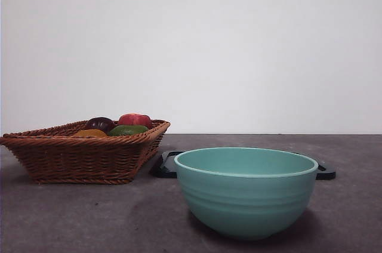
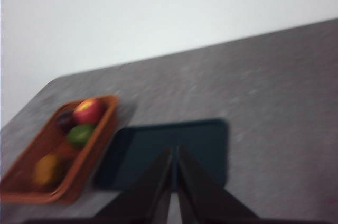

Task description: Pick up the wifruite, put it on the bowl, pick up the plate, put it on desk

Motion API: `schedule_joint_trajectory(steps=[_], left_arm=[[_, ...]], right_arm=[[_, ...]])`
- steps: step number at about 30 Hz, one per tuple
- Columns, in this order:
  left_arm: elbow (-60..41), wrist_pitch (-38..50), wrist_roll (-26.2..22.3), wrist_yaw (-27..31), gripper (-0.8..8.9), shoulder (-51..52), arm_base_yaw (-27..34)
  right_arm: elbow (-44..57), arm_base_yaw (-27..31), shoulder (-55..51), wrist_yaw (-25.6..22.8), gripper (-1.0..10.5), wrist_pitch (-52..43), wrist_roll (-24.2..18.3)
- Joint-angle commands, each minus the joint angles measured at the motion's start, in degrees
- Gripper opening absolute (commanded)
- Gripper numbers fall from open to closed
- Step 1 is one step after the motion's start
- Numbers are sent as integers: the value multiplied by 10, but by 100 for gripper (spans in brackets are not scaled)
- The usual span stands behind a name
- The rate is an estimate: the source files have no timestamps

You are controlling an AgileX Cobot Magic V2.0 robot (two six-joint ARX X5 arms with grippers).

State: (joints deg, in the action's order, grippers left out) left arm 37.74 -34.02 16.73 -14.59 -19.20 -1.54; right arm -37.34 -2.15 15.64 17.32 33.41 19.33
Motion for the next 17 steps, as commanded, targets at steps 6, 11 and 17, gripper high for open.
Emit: schedule_joint_trajectory(steps=[6,11,17], left_arm=[[50,-26,-13,-113,10,-70,-1],[64,-38,-13,-194,10,-111,-8],[87,-79,-59,-219,10,-142,-32]], right_arm=[[-85,-53,72,54,9,53,-20],[-120,-108,111,102,9,83,-56],[-129,-134,127,132,9,109,-113]])
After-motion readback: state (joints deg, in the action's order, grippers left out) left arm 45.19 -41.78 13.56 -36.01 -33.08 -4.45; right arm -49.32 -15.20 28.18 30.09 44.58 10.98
